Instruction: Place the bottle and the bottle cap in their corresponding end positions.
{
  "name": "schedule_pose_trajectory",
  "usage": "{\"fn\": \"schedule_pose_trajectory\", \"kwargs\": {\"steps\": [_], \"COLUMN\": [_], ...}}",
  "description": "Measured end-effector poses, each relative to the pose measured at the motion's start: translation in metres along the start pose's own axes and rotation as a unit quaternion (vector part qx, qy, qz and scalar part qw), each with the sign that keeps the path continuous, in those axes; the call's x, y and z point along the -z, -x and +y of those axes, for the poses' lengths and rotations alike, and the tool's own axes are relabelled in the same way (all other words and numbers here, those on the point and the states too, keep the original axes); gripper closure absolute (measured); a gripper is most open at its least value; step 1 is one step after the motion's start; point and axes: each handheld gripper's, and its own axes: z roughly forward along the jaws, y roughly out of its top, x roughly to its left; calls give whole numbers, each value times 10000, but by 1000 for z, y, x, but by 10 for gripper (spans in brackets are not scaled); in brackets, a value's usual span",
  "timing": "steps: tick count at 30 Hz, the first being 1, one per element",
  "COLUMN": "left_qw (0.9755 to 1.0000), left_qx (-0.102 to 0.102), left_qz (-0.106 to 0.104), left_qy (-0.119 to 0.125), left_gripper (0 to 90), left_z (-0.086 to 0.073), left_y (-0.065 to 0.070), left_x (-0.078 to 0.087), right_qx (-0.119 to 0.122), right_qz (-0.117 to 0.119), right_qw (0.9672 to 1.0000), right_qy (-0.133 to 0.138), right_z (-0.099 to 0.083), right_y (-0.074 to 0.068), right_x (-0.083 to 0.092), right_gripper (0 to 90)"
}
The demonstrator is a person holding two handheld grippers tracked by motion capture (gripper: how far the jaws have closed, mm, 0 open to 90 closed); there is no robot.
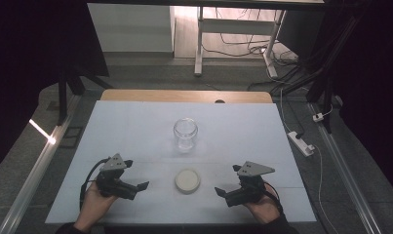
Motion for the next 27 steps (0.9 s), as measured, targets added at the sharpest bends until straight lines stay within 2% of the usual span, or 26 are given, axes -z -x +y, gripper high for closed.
{"fn": "schedule_pose_trajectory", "kwargs": {"steps": [10, 18, 27], "left_qw": [9994, 9984, 9970], "left_qx": [280, 427, 591], "left_qz": [190, 355, 499], "left_qy": [-25, -71, -73], "left_gripper": [0, 0, 0], "left_z": [-32, -53, -69], "left_y": [1, 4, 3], "left_x": [27, 44, 57], "right_qx": [-262, -376, -630], "right_qz": [-436, -825, -1050], "right_qw": [9987, 9957, 9920], "right_qy": [-58, -188, -312], "right_z": [-19, -35, -51], "right_y": [10, 15, 18], "right_x": [24, 42, 60], "right_gripper": [0, 0, 0]}}
